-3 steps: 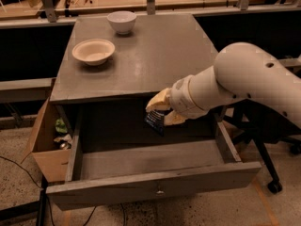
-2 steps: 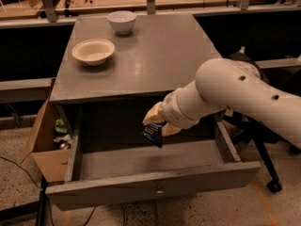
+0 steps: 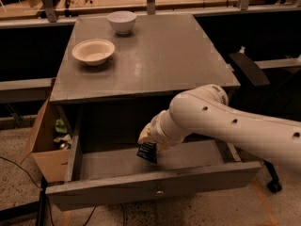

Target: Place rxbar blueberry into top drawer

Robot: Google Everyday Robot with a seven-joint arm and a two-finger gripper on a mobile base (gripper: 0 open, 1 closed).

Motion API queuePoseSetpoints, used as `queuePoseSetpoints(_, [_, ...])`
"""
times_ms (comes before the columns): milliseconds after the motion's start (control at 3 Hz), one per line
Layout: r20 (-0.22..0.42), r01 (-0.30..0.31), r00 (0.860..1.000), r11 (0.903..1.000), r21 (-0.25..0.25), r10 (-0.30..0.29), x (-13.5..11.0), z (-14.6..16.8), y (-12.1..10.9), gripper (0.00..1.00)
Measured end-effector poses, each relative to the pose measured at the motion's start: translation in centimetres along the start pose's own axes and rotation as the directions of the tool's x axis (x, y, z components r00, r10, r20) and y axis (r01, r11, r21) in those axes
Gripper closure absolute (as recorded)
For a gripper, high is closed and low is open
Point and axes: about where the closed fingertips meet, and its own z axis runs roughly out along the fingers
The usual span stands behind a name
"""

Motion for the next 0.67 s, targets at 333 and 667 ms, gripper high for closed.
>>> queuePoseSetpoints(333, [-0.021,0.014,1.000,0.9990,-0.043,-0.015,-0.2,2.5,1.0,0.59])
queuePoseSetpoints(667, [-0.022,0.023,0.999,0.9980,-0.058,-0.025,0.1,4.5,1.2,0.35])
